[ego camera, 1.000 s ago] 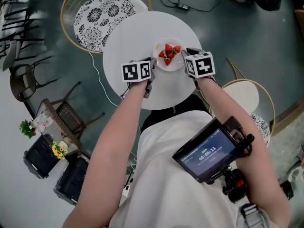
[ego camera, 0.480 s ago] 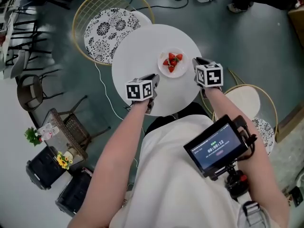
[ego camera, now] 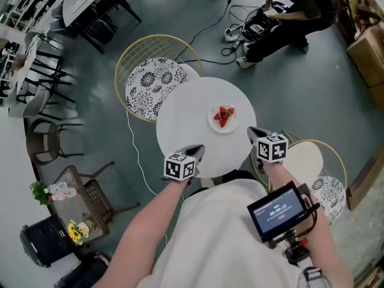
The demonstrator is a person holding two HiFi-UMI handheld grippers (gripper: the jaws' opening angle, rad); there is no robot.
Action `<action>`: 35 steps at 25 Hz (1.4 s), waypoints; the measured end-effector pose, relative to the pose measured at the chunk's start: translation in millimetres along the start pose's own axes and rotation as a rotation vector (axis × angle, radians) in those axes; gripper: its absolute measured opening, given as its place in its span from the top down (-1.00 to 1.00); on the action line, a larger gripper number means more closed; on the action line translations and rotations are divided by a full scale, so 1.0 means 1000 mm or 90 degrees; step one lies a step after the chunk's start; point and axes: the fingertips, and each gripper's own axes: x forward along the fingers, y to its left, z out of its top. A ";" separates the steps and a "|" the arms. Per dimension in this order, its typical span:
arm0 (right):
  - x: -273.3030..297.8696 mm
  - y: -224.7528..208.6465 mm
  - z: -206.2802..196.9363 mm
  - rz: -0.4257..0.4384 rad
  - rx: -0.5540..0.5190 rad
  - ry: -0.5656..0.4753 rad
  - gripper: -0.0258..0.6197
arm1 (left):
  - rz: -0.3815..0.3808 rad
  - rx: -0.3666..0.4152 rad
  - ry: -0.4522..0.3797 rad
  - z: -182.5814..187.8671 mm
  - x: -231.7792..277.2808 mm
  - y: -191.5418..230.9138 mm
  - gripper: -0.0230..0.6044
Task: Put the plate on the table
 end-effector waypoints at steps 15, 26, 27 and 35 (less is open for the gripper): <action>-0.092 0.106 -0.042 0.094 -0.022 -0.107 0.91 | -0.110 0.039 -0.100 -0.030 -0.081 -0.063 0.91; -0.120 0.173 -0.082 0.092 -0.044 -0.143 0.91 | -0.120 0.062 -0.122 -0.069 -0.131 -0.062 0.91; -0.120 0.171 -0.084 0.090 -0.042 -0.143 0.91 | -0.123 0.065 -0.122 -0.068 -0.129 -0.065 0.91; -0.118 0.171 -0.093 0.092 -0.042 -0.143 0.91 | -0.139 0.083 -0.114 -0.070 -0.120 -0.077 0.91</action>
